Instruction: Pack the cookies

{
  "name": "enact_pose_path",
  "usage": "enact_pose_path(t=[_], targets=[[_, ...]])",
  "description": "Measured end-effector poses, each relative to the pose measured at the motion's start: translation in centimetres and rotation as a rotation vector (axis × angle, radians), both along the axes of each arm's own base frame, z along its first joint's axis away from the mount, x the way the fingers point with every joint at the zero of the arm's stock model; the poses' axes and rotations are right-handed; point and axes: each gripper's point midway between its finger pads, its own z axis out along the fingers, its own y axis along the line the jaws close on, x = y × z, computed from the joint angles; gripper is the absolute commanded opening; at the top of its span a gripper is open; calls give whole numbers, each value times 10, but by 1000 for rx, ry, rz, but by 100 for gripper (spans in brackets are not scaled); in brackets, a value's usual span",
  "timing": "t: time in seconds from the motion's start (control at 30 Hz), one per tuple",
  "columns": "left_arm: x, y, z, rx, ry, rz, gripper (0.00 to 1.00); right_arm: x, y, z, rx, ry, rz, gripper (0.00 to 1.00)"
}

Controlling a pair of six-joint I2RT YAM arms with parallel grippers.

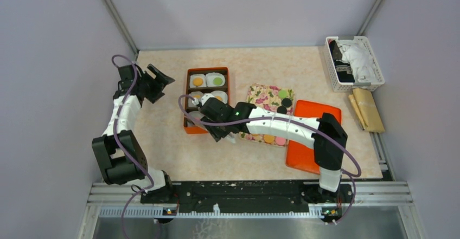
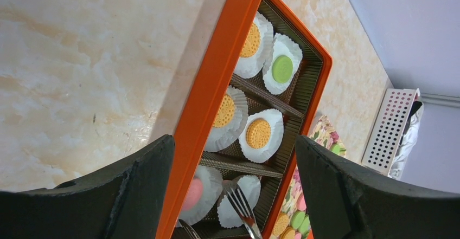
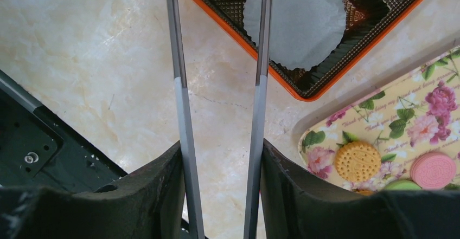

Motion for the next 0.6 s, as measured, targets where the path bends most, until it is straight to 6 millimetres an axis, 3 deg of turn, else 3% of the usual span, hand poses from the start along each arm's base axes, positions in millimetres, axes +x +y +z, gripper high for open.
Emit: enact_pose_path(t=[0.47, 0.6], targets=[[-1, -1, 1, -1, -5, -16, 88, 9, -6, 2, -23, -45, -34, 43], [-1, -3, 1, -7, -7, -23, 88, 14, -19, 18, -32, -89, -68, 43]])
